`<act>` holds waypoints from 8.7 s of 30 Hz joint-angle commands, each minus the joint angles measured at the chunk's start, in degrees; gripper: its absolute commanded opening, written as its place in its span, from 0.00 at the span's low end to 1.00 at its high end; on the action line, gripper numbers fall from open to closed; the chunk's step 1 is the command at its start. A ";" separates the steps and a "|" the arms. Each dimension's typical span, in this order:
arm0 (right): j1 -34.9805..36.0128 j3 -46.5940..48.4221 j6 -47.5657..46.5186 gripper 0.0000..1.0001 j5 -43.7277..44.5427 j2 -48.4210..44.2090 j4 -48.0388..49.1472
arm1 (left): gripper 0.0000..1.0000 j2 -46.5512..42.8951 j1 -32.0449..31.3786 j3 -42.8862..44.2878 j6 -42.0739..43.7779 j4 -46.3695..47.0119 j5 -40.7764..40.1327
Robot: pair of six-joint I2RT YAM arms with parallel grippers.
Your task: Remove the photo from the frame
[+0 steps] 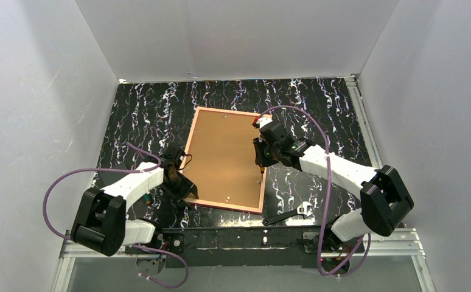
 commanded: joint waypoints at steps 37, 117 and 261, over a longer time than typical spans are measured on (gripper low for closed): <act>-4.20 -3.30 0.08 0.01 -8.60 1.09 5.31 | 0.00 1.93 -0.90 -1.05 -2.66 -8.45 -5.04; -27.97 34.51 -6.93 0.01 -26.79 34.46 -5.17 | 0.00 7.80 -1.09 6.74 9.40 -11.42 -10.17; -23.15 -25.29 28.32 0.70 -21.80 -27.14 -1.89 | 0.59 20.53 -35.27 37.42 37.24 -21.95 -2.36</act>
